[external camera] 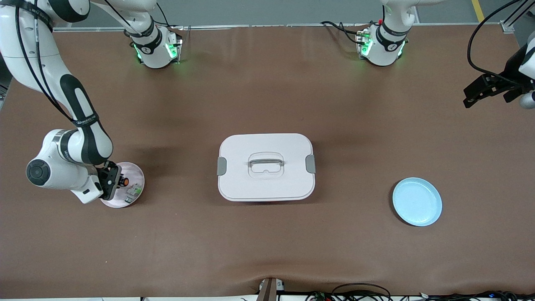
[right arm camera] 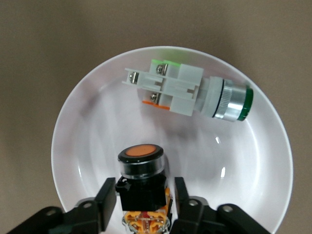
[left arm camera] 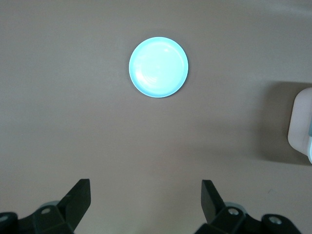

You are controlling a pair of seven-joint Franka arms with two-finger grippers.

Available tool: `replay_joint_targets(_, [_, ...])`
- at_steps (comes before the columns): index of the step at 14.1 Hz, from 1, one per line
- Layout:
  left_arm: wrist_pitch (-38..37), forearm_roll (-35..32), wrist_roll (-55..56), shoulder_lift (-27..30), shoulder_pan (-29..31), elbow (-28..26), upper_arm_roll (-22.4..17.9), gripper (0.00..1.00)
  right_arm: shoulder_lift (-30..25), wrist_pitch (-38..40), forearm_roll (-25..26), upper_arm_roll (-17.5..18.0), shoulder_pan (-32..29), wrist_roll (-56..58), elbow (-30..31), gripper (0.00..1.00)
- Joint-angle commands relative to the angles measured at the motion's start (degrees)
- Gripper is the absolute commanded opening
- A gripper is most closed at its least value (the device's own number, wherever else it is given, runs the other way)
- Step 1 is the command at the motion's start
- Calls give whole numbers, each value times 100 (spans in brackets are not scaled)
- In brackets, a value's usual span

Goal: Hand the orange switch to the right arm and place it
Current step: 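Lower the switch onto the white plate and open the right gripper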

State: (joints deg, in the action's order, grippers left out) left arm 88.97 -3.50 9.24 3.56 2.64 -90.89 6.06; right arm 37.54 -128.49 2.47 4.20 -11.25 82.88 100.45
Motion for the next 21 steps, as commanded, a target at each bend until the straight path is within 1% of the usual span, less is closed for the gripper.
replay_joint_targets(1, [68, 68, -89, 119, -53, -44, -61, 100, -54, -18, 96, -7, 0, 27, 18, 100])
replay_joint_targets(4, [-20, 68, -98, 119, -53, 9, -52, 100, -115, 78, 113, -7, 9, -244, 27, 100])
replay_joint_targets(7, [-99, 59, -89, 119, -79, -17, -34, 100, -290, 561, 114, 2, -61, -1577, 36, 100])
replay_joint_targets(10, [-143, 59, -89, 101, -88, -8, -34, 100, -510, 510, 114, 2, -106, -2615, 272, 100])
replay_joint_targets(12, [-178, 59, -98, 119, -79, -8, -34, 100, -685, 500, 114, 2, -71, -3878, 387, 100])
replay_joint_targets(15, [-222, 59, -106, 137, -62, -8, -34, 100, -923, 500, 114, 2, -53, -6329, 589, 100])
replay_joint_targets(17, [-222, 59, -115, 137, -53, -17, -34, 100, -967, 518, 114, 2, -18, -7981, 607, 100])
replay_joint_targets(18, [-222, 51, -115, 137, -61, -17, -34, 100, -1020, 588, 114, 11, -9, -8537, 607, 100])
replay_joint_targets(19, [-222, 51, -115, 128, -53, -17, -34, 100, -1029, 719, 114, 11, 0, -8795, 607, 100])
replay_joint_targets(21, [-222, 51, -115, 128, -61, -17, -34, 100, -1073, 1105, 114, 19, 0, -8807, 572, 100])
